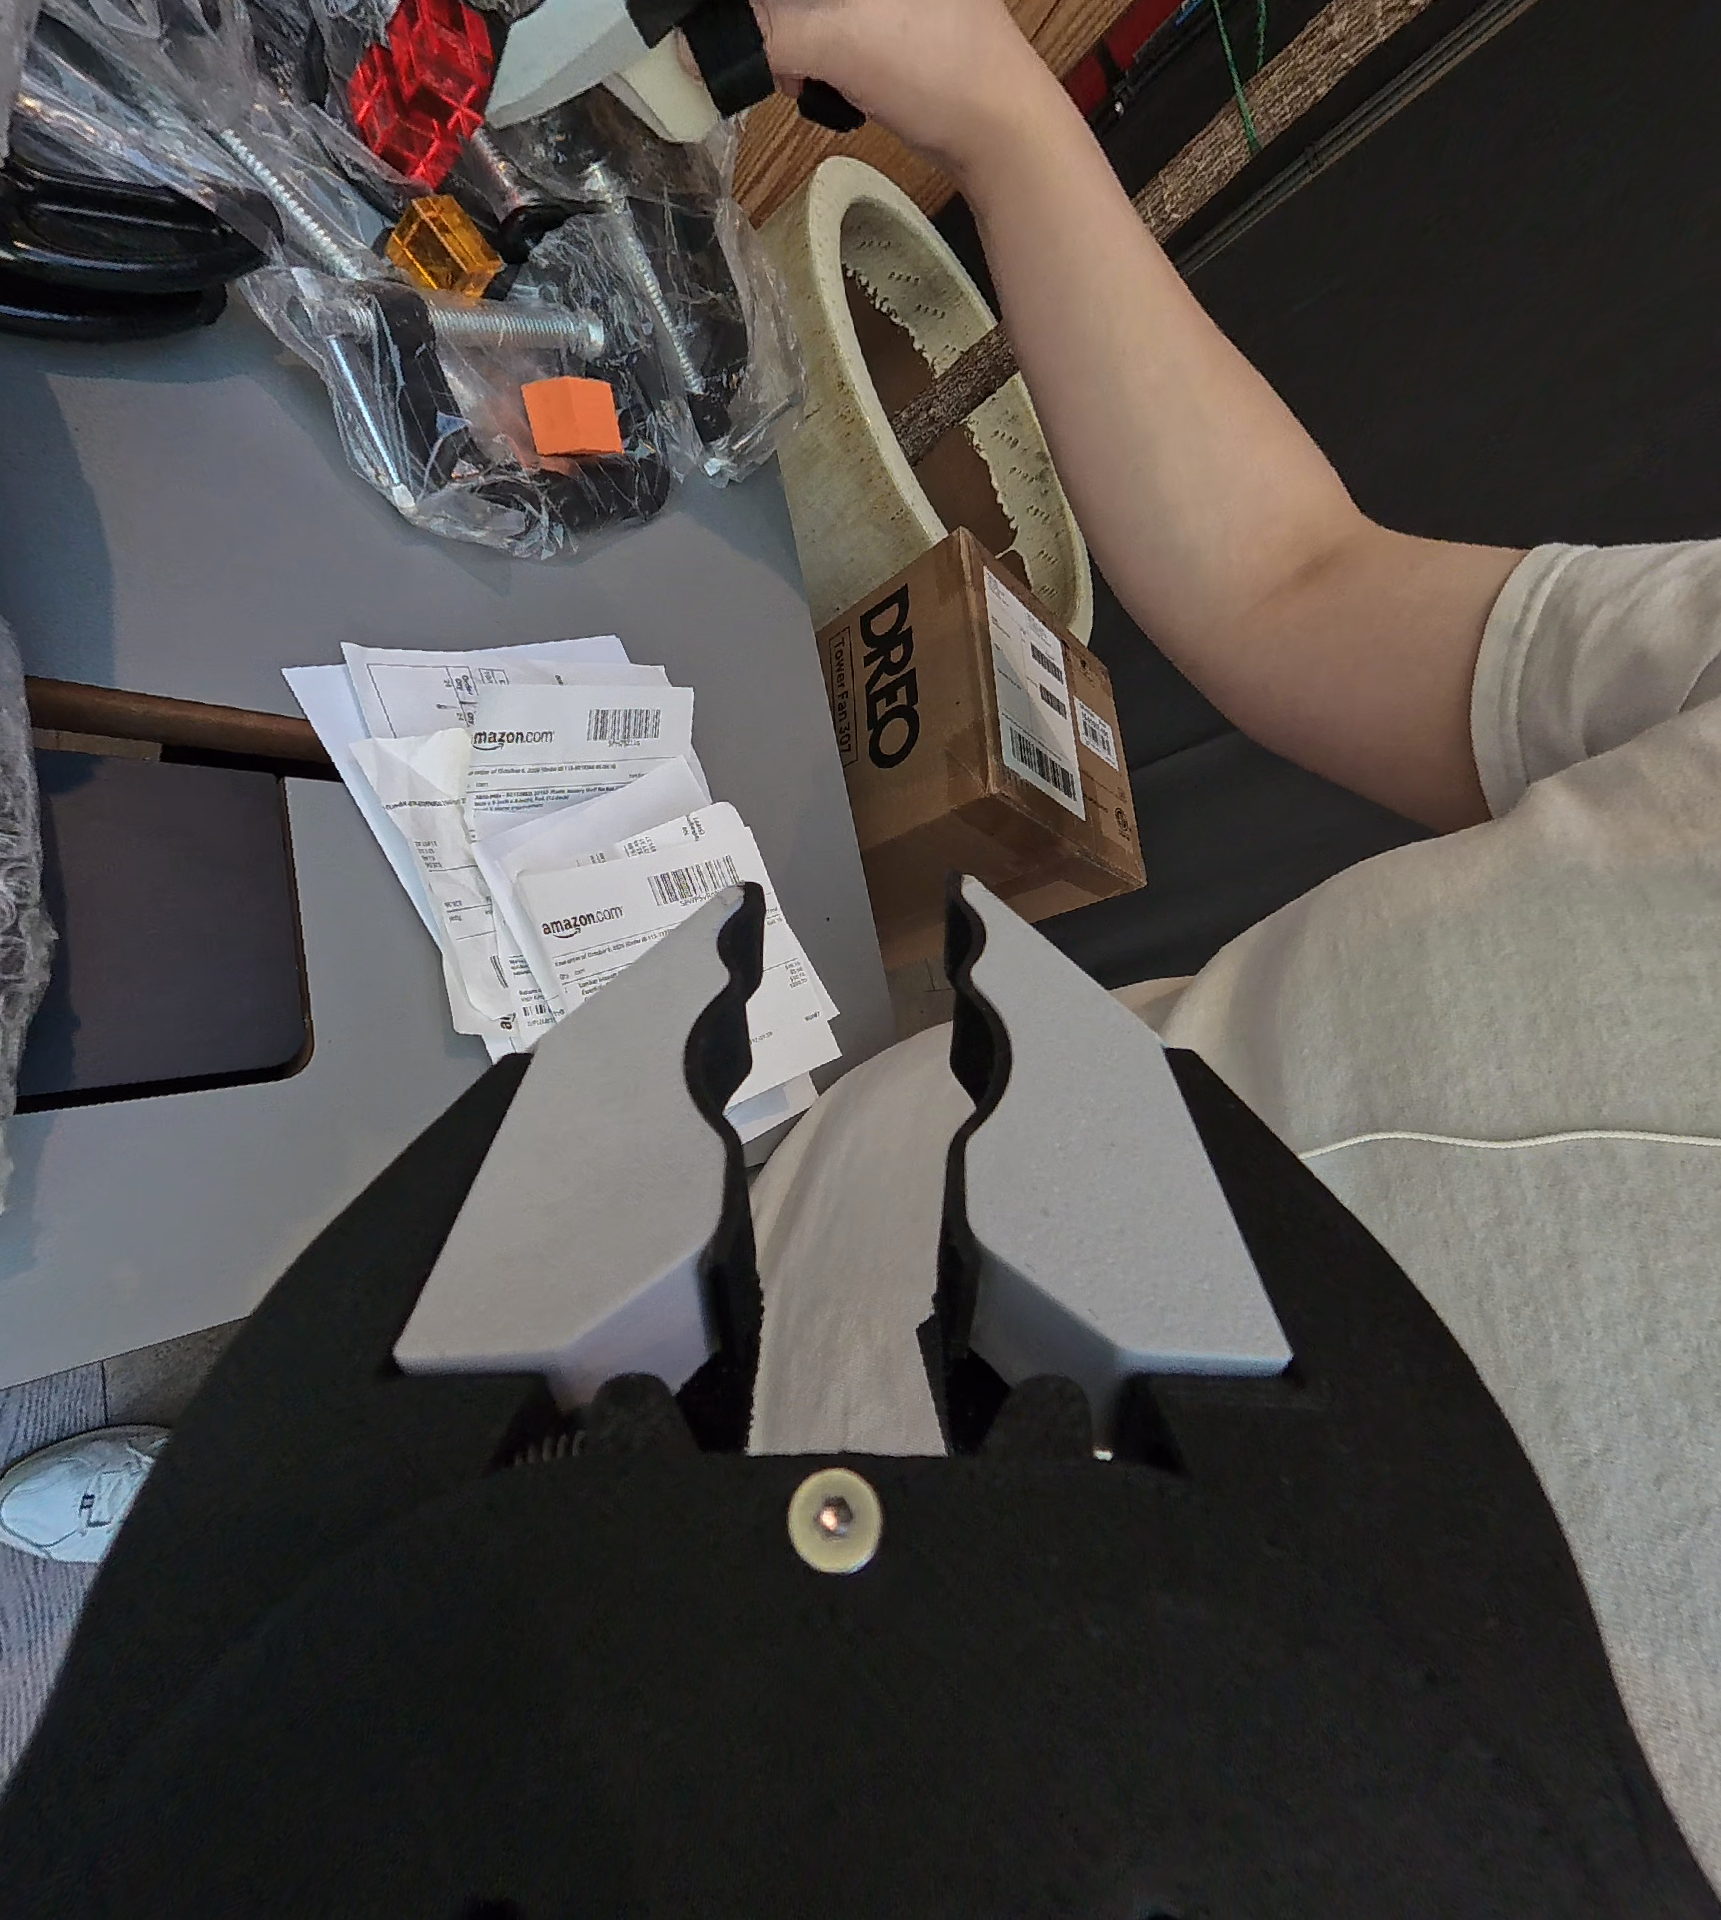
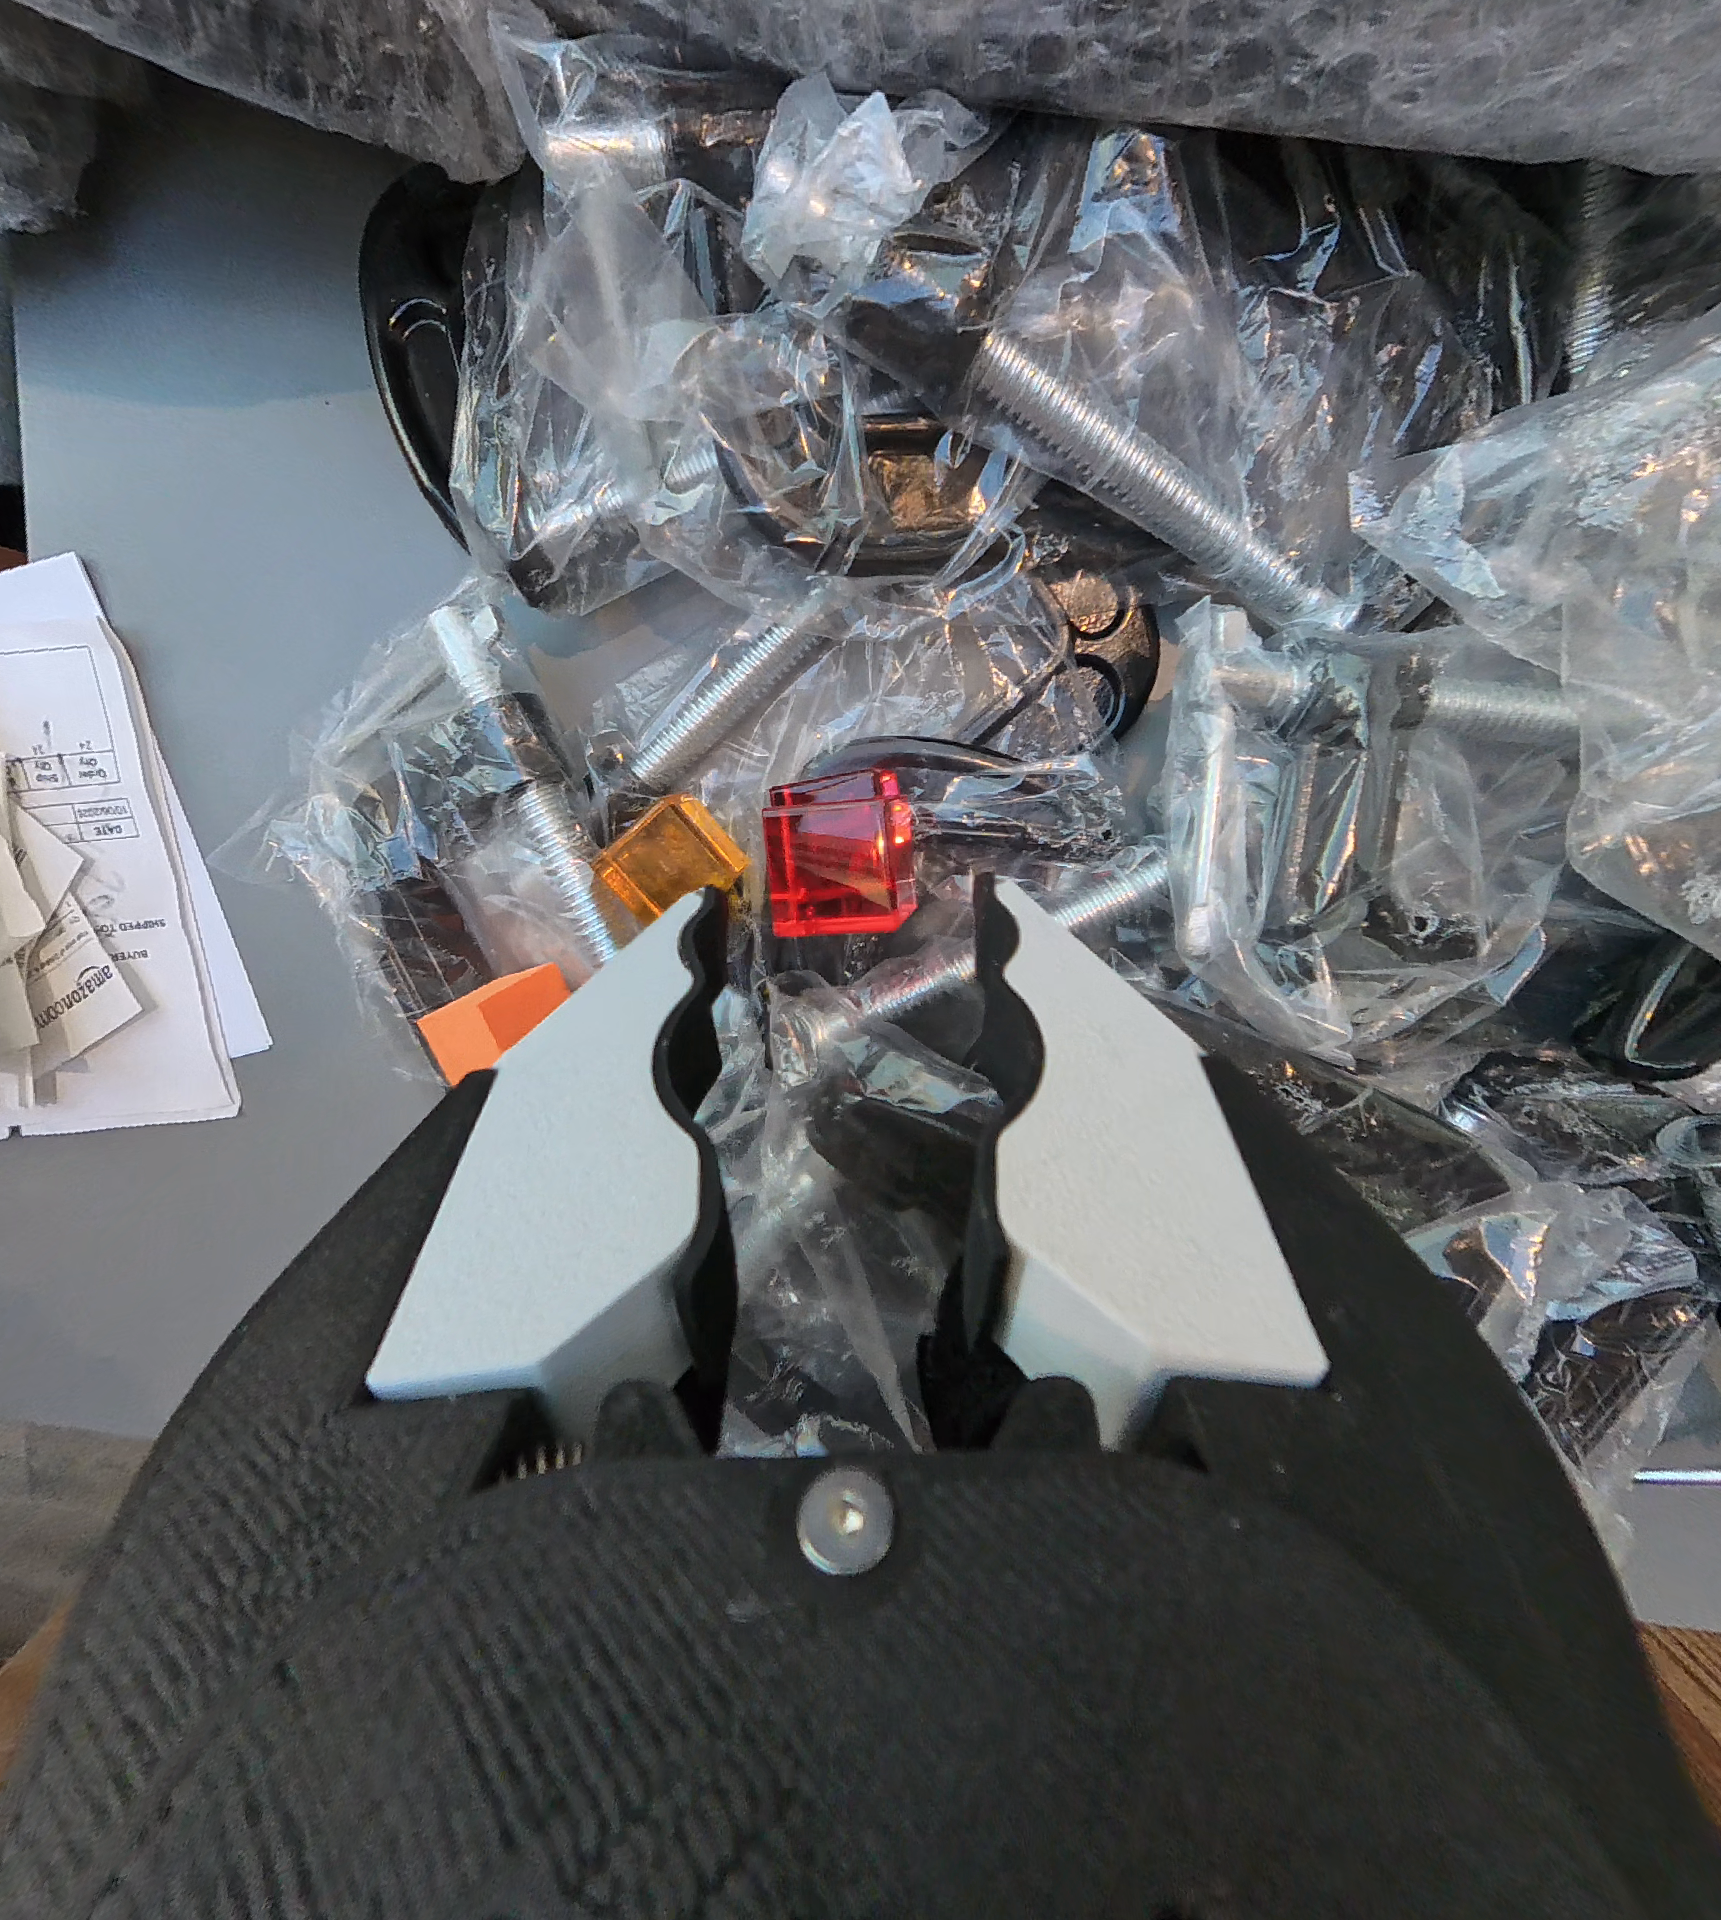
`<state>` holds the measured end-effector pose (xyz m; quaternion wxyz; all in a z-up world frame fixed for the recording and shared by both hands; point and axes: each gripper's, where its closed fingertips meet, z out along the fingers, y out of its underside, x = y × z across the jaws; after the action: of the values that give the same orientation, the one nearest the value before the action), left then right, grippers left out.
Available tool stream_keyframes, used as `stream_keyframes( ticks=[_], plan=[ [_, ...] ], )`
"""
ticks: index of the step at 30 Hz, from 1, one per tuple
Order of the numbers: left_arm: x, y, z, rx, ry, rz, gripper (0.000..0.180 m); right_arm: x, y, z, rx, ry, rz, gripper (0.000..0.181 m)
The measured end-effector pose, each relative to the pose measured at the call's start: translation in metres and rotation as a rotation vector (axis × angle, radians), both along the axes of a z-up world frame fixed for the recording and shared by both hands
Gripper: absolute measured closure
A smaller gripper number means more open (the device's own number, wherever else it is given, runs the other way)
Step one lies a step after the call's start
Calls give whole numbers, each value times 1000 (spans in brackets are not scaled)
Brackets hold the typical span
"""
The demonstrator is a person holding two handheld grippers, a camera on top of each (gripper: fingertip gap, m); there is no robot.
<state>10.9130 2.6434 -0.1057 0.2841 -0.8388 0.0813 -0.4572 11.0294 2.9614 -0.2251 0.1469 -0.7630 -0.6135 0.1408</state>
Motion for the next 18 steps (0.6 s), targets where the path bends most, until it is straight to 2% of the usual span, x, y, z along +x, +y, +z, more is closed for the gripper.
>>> stream_keyframes(
  ticks=[3, 5, 7, 11, 16, 18],
  plan=[
    [-1, 0, -1, -3, 4, 4, 146, 3, 1, 18, 136, 8, -15, 125],
    [-4, 0, 0, -1, 6, 13, 146, 2, -17, 39, 258, 56, 46, 133],
    [-6, 0, 0, 0, 1, 23, 146, 1, -57, 39, 239, 116, 154, 139],
    [-5, -1, -3, -8, -1, 15, 146, 17, -99, -9, 199, 58, 264, 139],
    [-2, 1, 0, -1, 11, -6, 146, 16, -101, -31, 250, 50, 231, 142],
    [-1, 1, 2, 3, 19, -11, 146, 17, -98, -34, 240, 44, 215, 152]
  ],
)
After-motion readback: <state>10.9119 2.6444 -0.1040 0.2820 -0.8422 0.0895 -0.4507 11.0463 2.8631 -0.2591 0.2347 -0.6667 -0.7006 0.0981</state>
